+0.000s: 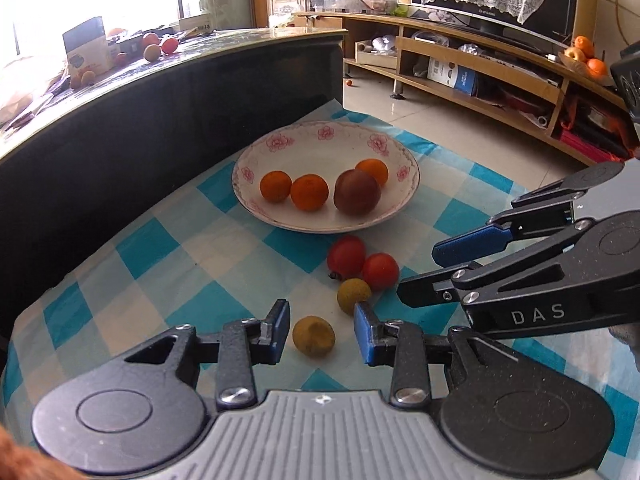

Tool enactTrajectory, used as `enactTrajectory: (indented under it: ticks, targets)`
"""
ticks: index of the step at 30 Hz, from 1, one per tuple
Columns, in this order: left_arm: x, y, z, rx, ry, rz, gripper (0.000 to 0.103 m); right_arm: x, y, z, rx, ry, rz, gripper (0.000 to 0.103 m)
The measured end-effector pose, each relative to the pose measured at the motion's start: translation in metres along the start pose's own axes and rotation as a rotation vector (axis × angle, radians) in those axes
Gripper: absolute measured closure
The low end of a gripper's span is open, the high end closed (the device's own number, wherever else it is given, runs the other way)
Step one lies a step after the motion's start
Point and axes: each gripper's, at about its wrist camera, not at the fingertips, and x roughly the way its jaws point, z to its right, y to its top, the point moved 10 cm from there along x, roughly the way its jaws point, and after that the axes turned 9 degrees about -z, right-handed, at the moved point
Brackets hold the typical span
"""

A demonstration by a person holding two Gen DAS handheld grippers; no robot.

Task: Organize fruits
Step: 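Close the left gripper on a brown fruit while the right gripper grasps a red tomato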

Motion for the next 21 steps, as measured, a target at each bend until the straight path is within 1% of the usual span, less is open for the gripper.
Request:
enactTrajectory:
  ticks: [5,7,11,13,16,21]
  targets:
    - [0.013,-0.007,0.003,0.048,-0.023,-0.028,0.057,0.010,0.000,0.002,-0.037,-0.014,-0.016,0.066]
    - [0.021,-0.010,0.002,0.066,-0.014,-0.044,0.057,0.013,-0.001,0.005,-0.044,-0.010,-0.026,0.066]
    - [0.034,-0.013,-0.004,0.056,-0.011,-0.072,0.056,0.020,-0.003,0.010,-0.037,0.002,-0.046,0.066]
    - [0.035,-0.012,-0.006,0.051,-0.022,-0.065,0.056,0.023,-0.004,0.011,-0.046,0.003,-0.051,0.066]
    - [0.037,-0.010,-0.006,0.052,-0.018,-0.051,0.056,0.026,-0.002,0.012,-0.057,0.006,-0.047,0.066]
    - [0.036,-0.011,-0.001,0.069,-0.025,-0.053,0.064,0.032,0.002,0.012,-0.075,0.016,-0.047,0.066]
